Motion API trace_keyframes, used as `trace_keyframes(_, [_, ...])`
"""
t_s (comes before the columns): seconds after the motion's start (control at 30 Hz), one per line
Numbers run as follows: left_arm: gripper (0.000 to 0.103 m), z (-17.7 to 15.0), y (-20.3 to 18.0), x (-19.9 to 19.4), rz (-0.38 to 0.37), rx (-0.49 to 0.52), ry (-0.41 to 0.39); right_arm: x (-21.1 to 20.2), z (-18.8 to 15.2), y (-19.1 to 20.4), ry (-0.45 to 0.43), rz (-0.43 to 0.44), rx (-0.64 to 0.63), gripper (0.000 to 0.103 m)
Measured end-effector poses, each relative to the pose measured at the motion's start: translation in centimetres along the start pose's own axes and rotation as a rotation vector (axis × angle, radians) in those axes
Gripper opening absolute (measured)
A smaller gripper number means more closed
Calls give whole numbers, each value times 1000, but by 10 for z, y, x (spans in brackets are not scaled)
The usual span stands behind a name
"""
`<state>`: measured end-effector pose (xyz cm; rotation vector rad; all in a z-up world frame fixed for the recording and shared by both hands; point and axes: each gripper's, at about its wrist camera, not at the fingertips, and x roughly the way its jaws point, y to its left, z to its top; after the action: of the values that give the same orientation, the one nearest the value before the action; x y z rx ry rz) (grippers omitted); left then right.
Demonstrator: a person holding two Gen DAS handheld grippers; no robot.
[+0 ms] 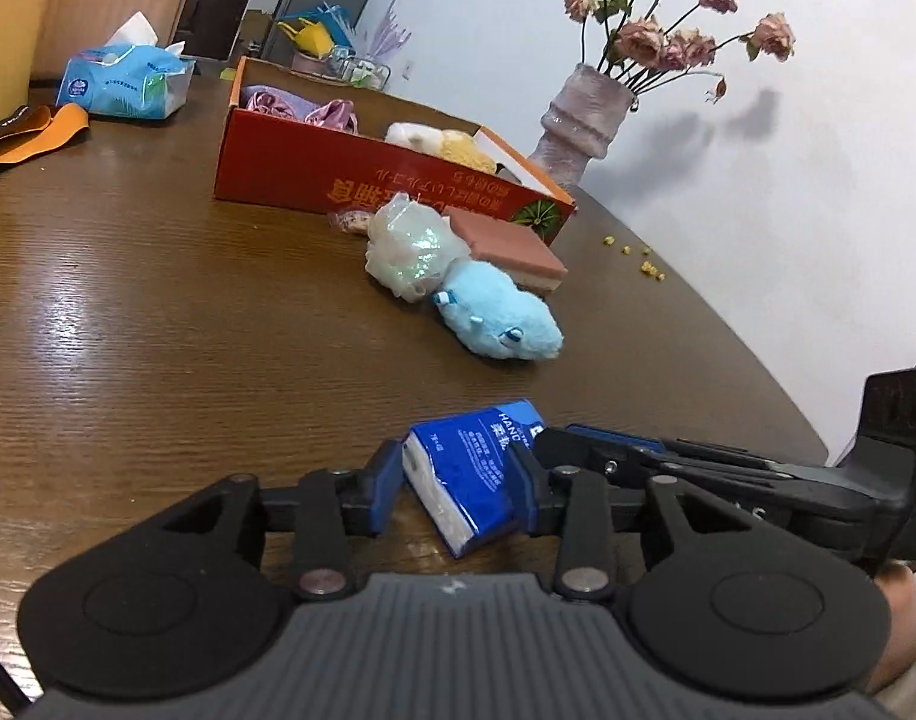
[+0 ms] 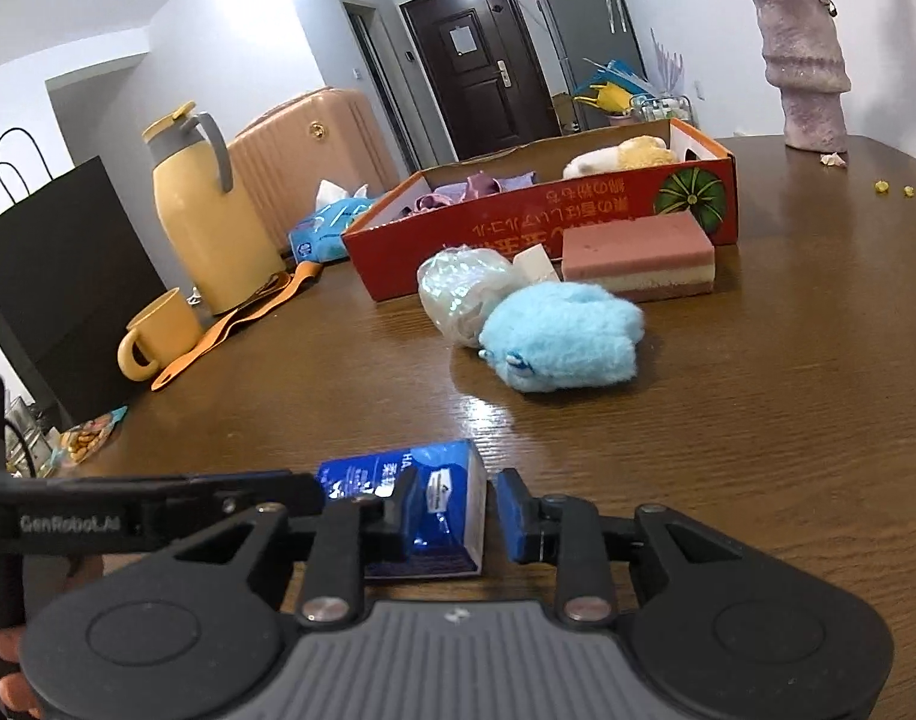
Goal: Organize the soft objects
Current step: 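Carry the milk carton with both grippers into the box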
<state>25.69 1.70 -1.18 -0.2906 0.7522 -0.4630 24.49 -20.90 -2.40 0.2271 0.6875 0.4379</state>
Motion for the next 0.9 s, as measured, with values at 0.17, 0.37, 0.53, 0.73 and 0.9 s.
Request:
trace_keyframes(0.17, [38, -4, 4, 10, -5, -41, 32, 3, -1, -1, -3, 17, 10, 28])
trace_keyframes(0.37, [29, -5, 8, 11, -6, -70, 25, 8, -3, -5, 1, 46, 36, 28])
trace_keyframes(0.53, [26, -4, 5, 12, -11, -58, 19, 9, -4, -8, 5, 62, 49, 27])
trace_keyframes(0.73, [23, 20, -5, 8, -49, -29, -34, -4, 12, -7, -54, 53, 31, 26])
trace_keyframes(0.9, [23, 95, -26, 25, -107, 68, -146, -15, 77, -17, -193, 18, -35, 25])
